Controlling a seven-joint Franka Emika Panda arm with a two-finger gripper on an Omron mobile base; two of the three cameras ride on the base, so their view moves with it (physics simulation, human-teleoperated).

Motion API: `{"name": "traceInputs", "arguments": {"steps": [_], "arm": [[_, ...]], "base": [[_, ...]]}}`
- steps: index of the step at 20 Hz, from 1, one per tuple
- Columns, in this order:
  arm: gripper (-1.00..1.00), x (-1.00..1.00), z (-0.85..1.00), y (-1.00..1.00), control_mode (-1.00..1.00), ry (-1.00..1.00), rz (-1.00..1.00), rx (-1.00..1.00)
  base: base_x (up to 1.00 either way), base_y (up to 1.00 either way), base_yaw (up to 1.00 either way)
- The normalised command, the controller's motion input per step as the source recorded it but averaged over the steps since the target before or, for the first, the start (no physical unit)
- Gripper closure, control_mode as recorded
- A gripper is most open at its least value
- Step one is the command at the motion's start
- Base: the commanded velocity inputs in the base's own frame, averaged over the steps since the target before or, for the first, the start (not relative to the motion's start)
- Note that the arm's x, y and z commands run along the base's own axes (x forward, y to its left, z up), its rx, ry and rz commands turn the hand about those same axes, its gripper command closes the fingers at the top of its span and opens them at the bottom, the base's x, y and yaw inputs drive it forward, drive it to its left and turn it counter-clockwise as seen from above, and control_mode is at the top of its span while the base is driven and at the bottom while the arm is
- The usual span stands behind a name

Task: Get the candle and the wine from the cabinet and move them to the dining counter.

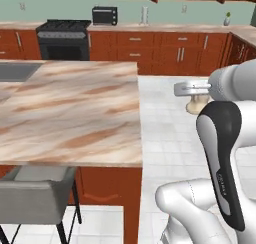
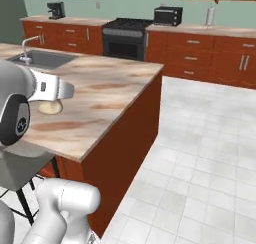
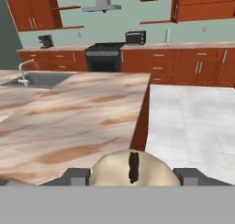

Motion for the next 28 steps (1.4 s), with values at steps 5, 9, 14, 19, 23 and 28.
{"name": "traceInputs", "arguments": {"steps": [5,9,14,19,23,28], "arm": [[1.00,0.00,0.00,0.00,1.00,0.00,0.00,0.00],[1.00,0.00,0.00,0.00,1.00,0.00,0.00,0.00],[1.00,0.00,0.00,0.00,1.00,0.00,0.00,0.00],[1.00,0.00,0.00,0.00,1.00,0.00,0.00,0.00],[1.00,0.00,0.00,0.00,1.00,0.00,0.00,0.00],[1.00,0.00,0.00,0.00,1.00,0.00,0.00,0.00]], "base": [[-0.40,1.00,-0.29],[-0.11,1.00,-0.35],[0.00,1.00,-0.42],[0.00,1.00,-0.38],[0.03,0.93,-0.15],[0.40,0.36,0.03]]}}
